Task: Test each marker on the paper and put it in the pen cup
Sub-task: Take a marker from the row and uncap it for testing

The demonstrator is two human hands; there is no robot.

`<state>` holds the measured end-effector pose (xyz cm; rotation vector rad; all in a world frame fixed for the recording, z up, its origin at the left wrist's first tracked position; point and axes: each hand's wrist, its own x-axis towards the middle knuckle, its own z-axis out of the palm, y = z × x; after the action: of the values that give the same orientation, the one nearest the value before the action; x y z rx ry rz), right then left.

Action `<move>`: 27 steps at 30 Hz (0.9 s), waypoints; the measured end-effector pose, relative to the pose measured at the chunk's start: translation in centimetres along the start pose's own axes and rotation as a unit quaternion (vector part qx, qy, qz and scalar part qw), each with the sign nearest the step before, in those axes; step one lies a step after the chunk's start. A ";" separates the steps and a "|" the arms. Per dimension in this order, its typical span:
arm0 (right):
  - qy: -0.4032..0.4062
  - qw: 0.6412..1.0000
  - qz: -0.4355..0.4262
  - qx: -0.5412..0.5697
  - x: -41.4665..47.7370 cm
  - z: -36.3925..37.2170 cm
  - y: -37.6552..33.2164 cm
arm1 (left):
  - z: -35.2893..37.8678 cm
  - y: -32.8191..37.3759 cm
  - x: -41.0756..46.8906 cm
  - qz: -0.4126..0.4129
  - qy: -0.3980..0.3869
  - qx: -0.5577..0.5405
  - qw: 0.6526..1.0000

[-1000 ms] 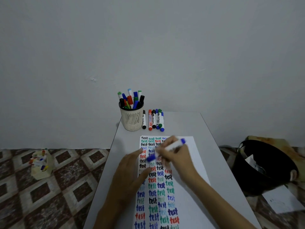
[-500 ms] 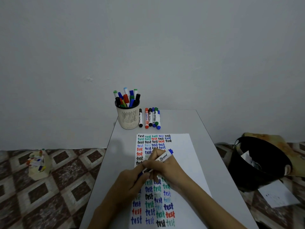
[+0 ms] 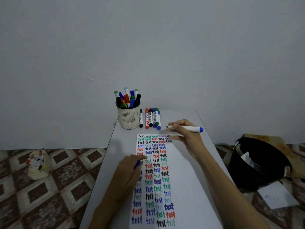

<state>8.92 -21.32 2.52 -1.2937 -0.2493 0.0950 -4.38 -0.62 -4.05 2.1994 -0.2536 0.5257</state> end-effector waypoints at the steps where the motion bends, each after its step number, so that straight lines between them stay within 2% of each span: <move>1: 0.022 0.999 0.001 -0.038 0.6 -0.6 0.4 | 0.2 -0.3 0.1 0.004 -0.007 0.026 1.000; 4: 0.032 0.992 0.007 -0.121 1.4 -1.0 1.8 | 0.7 -1.2 0.2 -0.004 -0.032 0.075 0.997; 9: 0.065 0.994 0.031 -0.084 2.5 0.0 3.1 | 0.6 -1.2 0.0 -0.039 -0.036 0.061 0.997; 16: 0.045 0.984 0.013 -0.174 2.4 -0.2 4.0 | 0.6 -1.4 0.3 0.012 -0.044 0.063 0.997; 27: 0.031 0.970 0.000 -0.243 3.2 -0.7 5.3 | 0.6 -1.7 0.5 0.004 -0.057 0.079 0.995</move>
<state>12.53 -19.82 -2.34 -1.7818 -0.2267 -0.0081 -3.18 -0.08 -5.35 2.3875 -0.2896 0.4378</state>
